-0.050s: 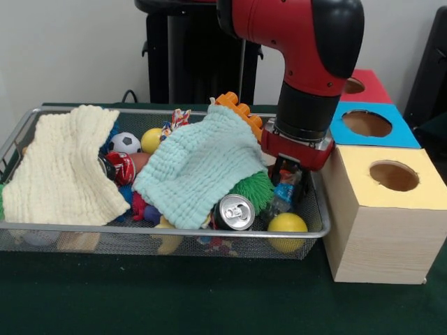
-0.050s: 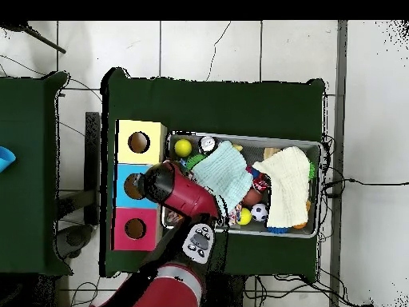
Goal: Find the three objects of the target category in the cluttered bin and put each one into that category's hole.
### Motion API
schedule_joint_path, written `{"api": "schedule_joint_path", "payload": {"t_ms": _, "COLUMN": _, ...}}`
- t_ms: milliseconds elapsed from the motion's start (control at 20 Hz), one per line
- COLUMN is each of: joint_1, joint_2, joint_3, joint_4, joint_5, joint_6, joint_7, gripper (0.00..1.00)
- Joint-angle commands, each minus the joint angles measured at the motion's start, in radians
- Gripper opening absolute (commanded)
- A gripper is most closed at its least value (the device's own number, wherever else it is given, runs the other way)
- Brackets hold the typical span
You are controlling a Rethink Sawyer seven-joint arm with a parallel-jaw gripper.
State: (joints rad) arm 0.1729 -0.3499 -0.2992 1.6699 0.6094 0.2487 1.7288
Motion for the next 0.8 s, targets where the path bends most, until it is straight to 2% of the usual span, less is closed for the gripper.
{"api": "schedule_joint_path", "payload": {"t_ms": 50, "joint_1": 0.036, "joint_2": -0.056, "joint_3": -0.014, "joint_4": -0.058, "joint_5": -0.079, "joint_6": 0.292, "joint_7": 0.172, "gripper": 0.00}}
{"api": "schedule_joint_path", "payload": {"t_ms": 250, "joint_1": 0.043, "joint_2": -0.100, "joint_3": -0.031, "joint_4": -0.059, "joint_5": -0.103, "joint_6": 0.366, "joint_7": 0.176, "gripper": 0.00}}
{"api": "schedule_joint_path", "payload": {"t_ms": 550, "joint_1": 0.039, "joint_2": -0.135, "joint_3": -0.022, "joint_4": -0.027, "joint_5": -0.118, "joint_6": 0.363, "joint_7": 0.164, "gripper": 0.00}}
{"api": "schedule_joint_path", "payload": {"t_ms": 800, "joint_1": 0.030, "joint_2": -0.142, "joint_3": -0.023, "joint_4": -0.040, "joint_5": -0.137, "joint_6": 0.386, "joint_7": 0.165, "gripper": 0.00}}
